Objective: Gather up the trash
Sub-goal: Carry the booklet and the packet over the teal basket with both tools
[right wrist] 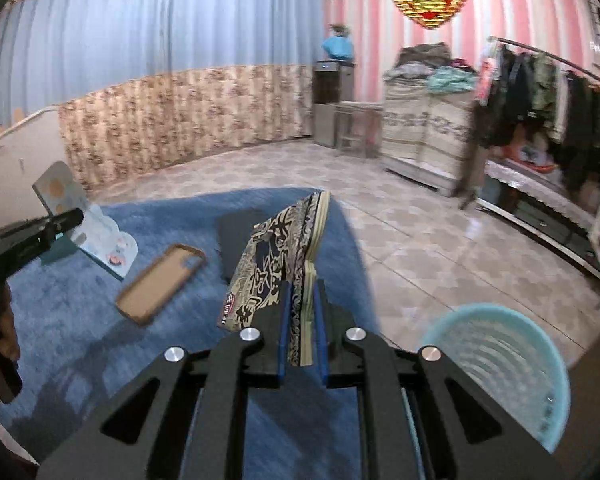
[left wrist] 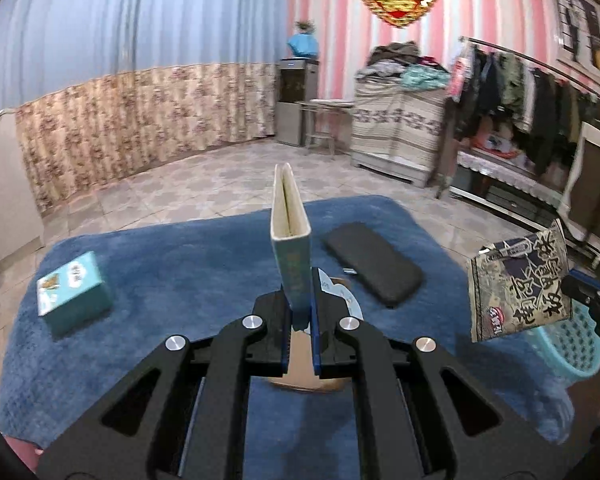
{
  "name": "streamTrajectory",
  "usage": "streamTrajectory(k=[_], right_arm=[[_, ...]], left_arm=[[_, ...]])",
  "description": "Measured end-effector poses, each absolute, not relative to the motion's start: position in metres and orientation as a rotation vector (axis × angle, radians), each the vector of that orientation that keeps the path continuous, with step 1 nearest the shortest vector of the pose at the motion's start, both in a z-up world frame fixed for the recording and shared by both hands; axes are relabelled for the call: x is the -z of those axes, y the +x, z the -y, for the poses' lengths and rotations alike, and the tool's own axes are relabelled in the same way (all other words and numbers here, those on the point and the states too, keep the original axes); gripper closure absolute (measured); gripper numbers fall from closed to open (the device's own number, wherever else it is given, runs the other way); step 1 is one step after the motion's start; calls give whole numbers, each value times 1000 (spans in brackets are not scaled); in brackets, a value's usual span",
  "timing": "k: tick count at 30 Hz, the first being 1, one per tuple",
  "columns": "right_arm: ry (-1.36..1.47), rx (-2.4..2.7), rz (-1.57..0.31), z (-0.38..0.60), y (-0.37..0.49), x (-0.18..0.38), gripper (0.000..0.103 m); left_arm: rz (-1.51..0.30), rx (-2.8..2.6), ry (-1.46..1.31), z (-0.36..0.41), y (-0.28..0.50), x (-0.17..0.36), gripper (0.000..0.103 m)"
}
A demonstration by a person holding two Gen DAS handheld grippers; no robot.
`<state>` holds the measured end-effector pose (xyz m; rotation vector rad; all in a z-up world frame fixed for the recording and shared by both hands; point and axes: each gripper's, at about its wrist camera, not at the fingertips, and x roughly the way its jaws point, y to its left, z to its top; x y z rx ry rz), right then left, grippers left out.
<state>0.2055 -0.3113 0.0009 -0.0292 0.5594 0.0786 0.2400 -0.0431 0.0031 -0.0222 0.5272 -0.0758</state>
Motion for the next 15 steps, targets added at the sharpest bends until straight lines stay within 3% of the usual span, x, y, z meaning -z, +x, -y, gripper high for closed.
streamTrajectory(k=[15], right_arm=[[110, 247, -528, 474, 126, 0, 92]], left_arm=[[-513, 338, 58, 193, 217, -7, 97]])
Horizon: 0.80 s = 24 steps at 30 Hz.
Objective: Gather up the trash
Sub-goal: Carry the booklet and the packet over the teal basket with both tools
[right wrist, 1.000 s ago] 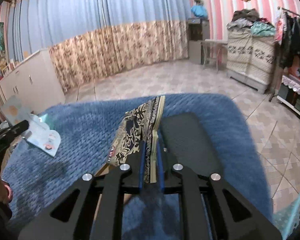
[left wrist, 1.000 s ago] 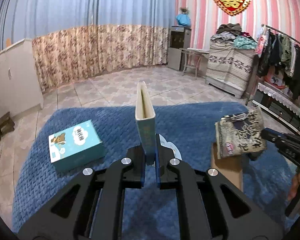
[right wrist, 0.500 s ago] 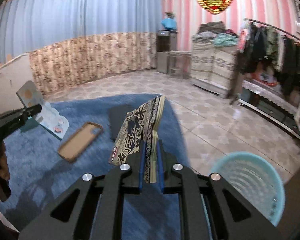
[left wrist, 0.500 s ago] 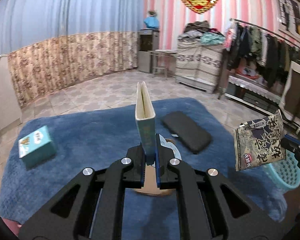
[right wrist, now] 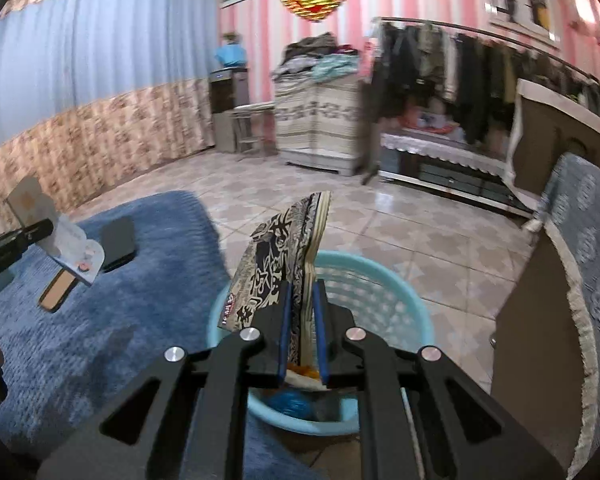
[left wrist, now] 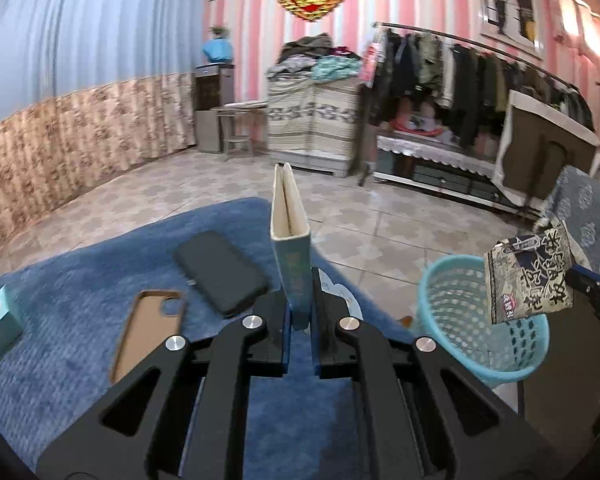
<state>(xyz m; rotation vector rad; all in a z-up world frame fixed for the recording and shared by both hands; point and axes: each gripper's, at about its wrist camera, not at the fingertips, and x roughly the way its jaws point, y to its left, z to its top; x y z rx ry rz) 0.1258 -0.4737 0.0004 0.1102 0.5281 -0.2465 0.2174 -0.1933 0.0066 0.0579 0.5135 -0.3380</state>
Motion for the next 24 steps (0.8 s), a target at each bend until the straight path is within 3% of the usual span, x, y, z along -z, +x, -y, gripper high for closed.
streamTrajectory(k=[24], right_arm=[[179, 406, -558, 555, 106, 33, 92]], left_arm=[[-534, 605, 167, 366, 235, 22, 97]])
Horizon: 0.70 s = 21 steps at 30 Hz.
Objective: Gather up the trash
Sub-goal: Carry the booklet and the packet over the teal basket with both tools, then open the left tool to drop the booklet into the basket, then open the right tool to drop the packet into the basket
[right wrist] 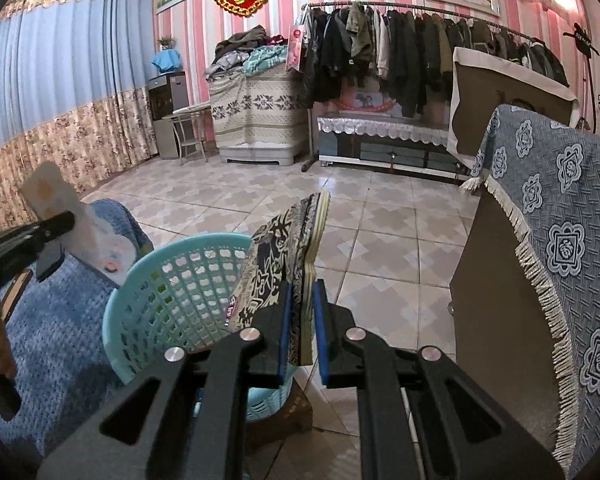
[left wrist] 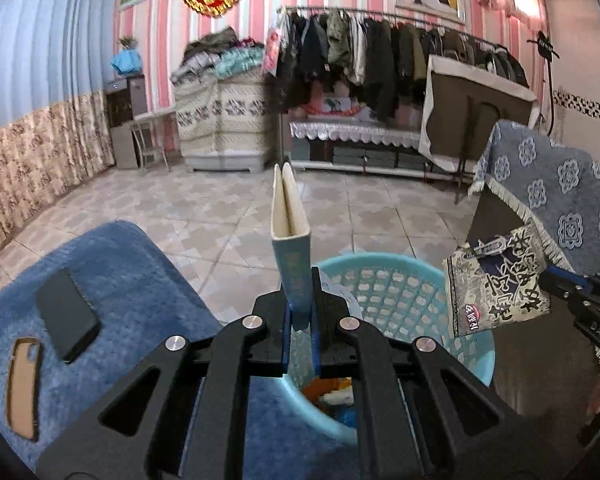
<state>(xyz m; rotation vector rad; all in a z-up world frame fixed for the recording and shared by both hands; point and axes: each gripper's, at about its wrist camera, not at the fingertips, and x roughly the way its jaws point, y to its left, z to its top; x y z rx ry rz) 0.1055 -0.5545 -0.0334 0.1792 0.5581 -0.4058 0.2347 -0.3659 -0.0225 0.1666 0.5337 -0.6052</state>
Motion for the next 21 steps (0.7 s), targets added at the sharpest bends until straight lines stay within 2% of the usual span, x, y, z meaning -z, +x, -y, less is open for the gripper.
streamTrajectory(k=[2, 3, 4, 5, 6, 9, 13, 16, 21], right_arm=[[178, 406, -565, 556, 107, 36, 92], [177, 407, -568, 556, 108, 38, 92], [178, 407, -572, 557, 110, 39, 92], [179, 406, -575, 557, 111, 40, 92], [182, 405, -580, 557, 113, 42, 92], [180, 398, -588, 554, 119, 45, 92], [186, 383, -604, 547, 132, 51, 91], [189, 369, -613, 542, 144, 57, 91], [205, 341, -628, 529, 173, 66, 87]], left_arm=[[-551, 604, 171, 374, 241, 31, 97], [-555, 607, 175, 375, 242, 34, 92], [-561, 608, 184, 375, 244, 36, 75], [-562, 599, 186, 375, 245, 38, 64], [-558, 587, 182, 373, 246, 38, 46], [-536, 571, 188, 366, 246, 35, 37], [-516, 523, 177, 349, 248, 28, 15], [-486, 478, 185, 333, 246, 21, 5], [-469, 422, 178, 303, 244, 13, 5]])
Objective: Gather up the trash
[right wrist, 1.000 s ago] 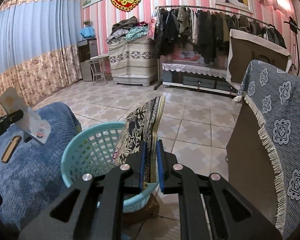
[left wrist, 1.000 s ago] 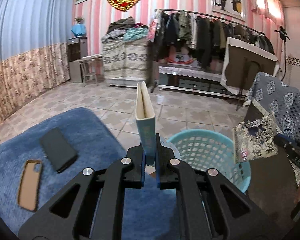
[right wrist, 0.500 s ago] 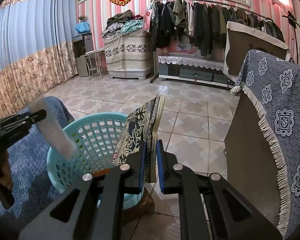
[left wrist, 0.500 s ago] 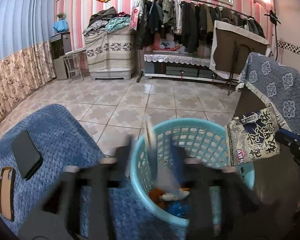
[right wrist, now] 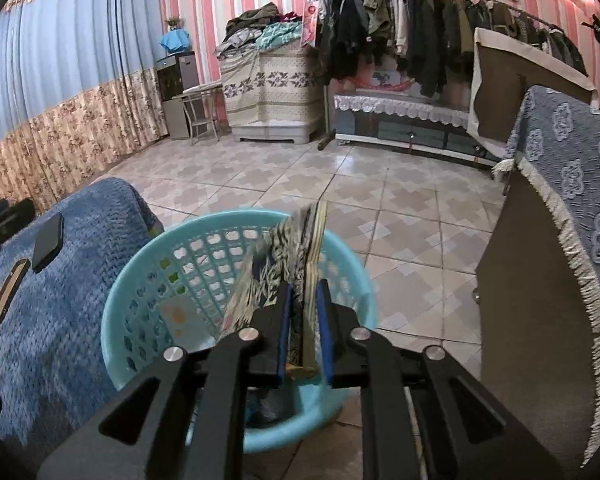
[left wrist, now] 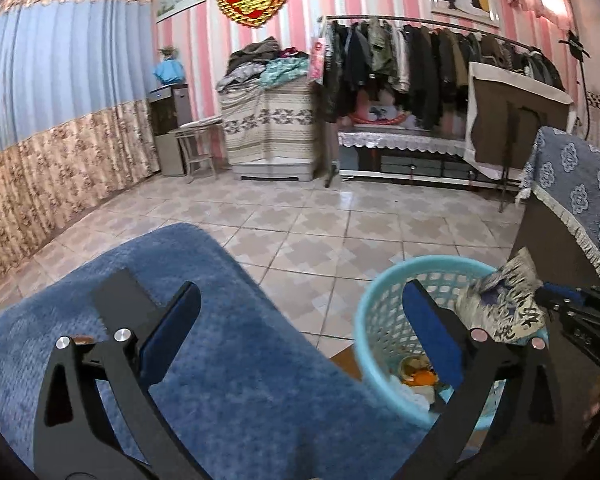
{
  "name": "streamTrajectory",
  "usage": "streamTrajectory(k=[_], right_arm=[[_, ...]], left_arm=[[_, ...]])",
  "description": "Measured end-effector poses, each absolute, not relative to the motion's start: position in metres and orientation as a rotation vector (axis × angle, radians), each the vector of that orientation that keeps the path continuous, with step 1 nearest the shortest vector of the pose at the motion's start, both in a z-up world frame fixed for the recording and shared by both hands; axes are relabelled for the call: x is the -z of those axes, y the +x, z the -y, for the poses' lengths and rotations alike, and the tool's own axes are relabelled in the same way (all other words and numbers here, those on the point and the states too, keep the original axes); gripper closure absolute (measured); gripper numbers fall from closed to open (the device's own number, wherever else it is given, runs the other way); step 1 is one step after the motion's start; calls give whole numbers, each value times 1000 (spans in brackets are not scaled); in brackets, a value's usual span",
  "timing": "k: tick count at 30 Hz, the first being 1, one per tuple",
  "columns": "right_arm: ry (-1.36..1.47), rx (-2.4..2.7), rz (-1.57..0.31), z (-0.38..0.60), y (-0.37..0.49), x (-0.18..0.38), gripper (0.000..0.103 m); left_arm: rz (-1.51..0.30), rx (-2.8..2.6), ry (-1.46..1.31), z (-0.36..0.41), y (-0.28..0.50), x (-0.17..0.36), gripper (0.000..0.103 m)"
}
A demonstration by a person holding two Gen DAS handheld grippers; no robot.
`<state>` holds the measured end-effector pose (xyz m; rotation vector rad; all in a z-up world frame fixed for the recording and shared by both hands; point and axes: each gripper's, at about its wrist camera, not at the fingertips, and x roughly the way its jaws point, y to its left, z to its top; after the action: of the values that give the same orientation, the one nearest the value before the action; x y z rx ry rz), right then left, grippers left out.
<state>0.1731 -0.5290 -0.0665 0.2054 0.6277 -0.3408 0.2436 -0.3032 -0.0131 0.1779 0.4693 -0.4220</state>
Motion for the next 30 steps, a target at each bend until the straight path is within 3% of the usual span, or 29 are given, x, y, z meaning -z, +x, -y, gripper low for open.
streamTrajectory(k=[2, 5, 8, 10, 15, 30], right_arm=[[211, 329, -635, 523, 183, 70, 82], [205, 334, -628, 516, 191, 72, 46], [211, 315, -617, 507, 190, 69, 34], [202, 314, -593, 500, 185, 63, 15], [175, 312, -547, 477, 170, 45, 5], [100, 86, -478, 353, 129, 10, 4]], left_arm=[[-481, 407, 164, 288, 243, 11, 5], [-482, 360, 149, 267, 239, 7, 5], [-484, 334, 121, 245, 234, 2, 5], [-481, 318, 99, 227, 228, -5, 5], [-455, 272, 62, 187, 205, -18, 5], [-446, 76, 36, 88, 116, -23, 5]])
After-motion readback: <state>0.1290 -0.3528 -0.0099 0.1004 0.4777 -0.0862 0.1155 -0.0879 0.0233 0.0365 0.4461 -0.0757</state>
